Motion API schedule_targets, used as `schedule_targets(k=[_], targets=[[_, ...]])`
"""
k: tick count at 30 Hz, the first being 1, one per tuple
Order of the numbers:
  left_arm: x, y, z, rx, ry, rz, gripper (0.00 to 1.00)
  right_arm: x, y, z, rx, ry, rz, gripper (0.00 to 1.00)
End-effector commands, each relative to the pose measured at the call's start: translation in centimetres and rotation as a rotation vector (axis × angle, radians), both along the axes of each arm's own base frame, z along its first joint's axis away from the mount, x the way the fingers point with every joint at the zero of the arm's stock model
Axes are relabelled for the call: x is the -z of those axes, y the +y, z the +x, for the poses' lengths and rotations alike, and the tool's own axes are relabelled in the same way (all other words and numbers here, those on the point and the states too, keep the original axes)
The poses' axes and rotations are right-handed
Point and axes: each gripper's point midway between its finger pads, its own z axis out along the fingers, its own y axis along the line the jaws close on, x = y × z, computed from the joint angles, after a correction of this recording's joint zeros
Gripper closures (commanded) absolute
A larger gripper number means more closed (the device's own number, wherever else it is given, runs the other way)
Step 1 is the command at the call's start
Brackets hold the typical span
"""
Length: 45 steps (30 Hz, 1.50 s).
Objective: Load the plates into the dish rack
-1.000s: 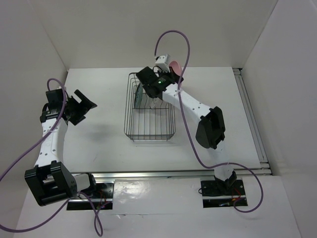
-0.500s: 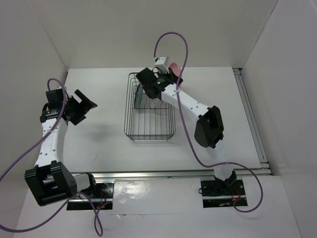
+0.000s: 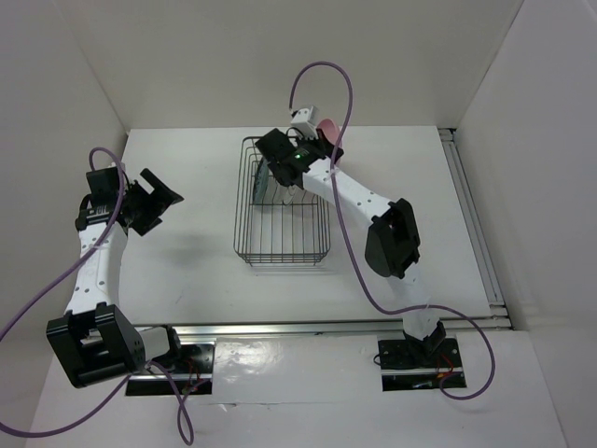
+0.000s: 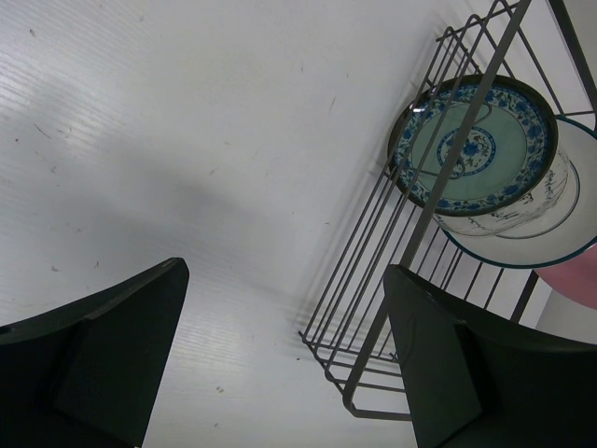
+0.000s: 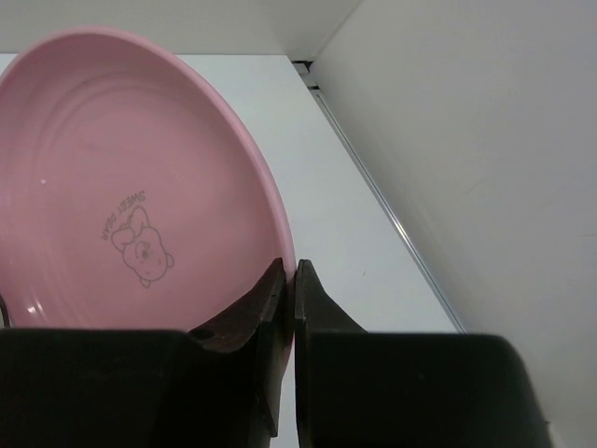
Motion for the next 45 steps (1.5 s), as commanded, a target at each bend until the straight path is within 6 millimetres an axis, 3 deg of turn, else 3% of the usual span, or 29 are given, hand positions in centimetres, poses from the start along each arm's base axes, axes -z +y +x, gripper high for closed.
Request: schedule_targets(k=[1, 6, 19, 24, 28, 37, 43, 45], targets=[[-1.3, -0.1, 0.2, 0.006, -0.051, 0.002, 0.0, 0.6, 0.6, 0.5, 0.006, -0.026, 0.012, 0.9], [-1.3, -0.1, 0.2, 0.006, -0.051, 0.002, 0.0, 0.7, 0.7, 0.5, 0.0, -0.021, 0.017, 0.8], [-1.3, -0.2, 0.2, 0.012, -0.053, -0.004, 0.0, 0.5, 2.5, 0.2, -0.007, -0.038, -0.033, 0.78], [-1.5, -0.3, 0.3, 0.019, -0.063, -0.007, 0.0, 0.3, 2.3, 0.1, 0.004, -0.035, -0.062, 0.78], [-1.5, -0.3, 0.3, 0.019, -0.064, -0.007, 0.0, 0.5, 2.7, -0.1, -0.006, -0.028, -0.069, 0.57], [-1.5, -0.3, 0.3, 0.019, -0.064, -0.007, 0.0, 0.9, 3.2, -0.2, -0.021, -0.023, -0.065, 0.52], [-1.5, -0.3, 0.3, 0.019, -0.064, -0.007, 0.0, 1.5, 4.2, 0.0, -0.058, -0.004, -0.049, 0.32], [-1.5, -0.3, 0.3, 0.019, -0.064, -0.007, 0.0, 1.6, 4.3, 0.1, -0.064, 0.001, -0.044, 0.31]])
